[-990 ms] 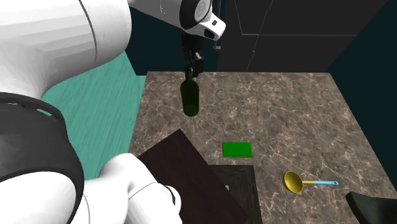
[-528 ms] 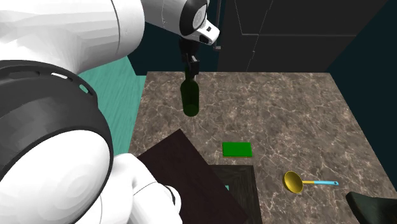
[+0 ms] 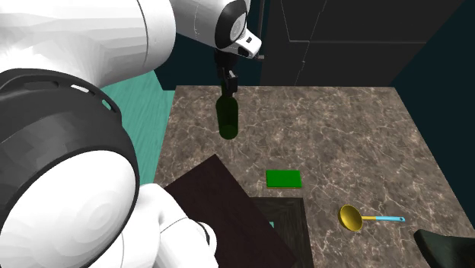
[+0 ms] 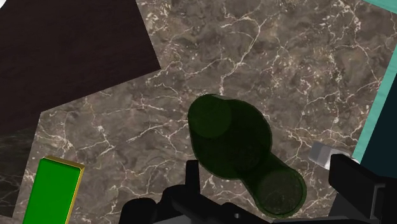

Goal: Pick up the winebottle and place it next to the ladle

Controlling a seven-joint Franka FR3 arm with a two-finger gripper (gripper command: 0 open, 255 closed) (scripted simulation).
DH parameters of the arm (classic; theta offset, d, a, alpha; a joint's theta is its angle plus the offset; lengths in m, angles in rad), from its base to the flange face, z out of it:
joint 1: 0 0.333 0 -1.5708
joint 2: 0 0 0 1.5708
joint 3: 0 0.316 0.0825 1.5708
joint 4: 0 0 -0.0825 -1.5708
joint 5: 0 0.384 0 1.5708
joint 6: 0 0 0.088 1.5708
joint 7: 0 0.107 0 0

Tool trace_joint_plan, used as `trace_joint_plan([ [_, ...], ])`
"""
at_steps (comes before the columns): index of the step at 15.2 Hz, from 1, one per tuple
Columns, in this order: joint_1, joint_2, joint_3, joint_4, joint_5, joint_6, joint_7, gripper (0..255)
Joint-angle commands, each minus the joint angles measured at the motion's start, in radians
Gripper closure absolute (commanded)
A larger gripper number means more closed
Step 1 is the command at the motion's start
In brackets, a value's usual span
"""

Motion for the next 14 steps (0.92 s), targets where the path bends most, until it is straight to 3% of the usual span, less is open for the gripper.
trace_joint_plan([
  [1,0.0,0.0,0.0,0.0,0.0,0.0,0.0,0],
  [2,0.0,0.0,0.0,0.0,0.0,0.0,0.0,255],
  [11,0.0,0.0,0.0,0.0,0.0,0.0,0.0,255],
  [14,-0.001,-0.013,-0.006,0.03,0.0,-0.042,0.001,255],
])
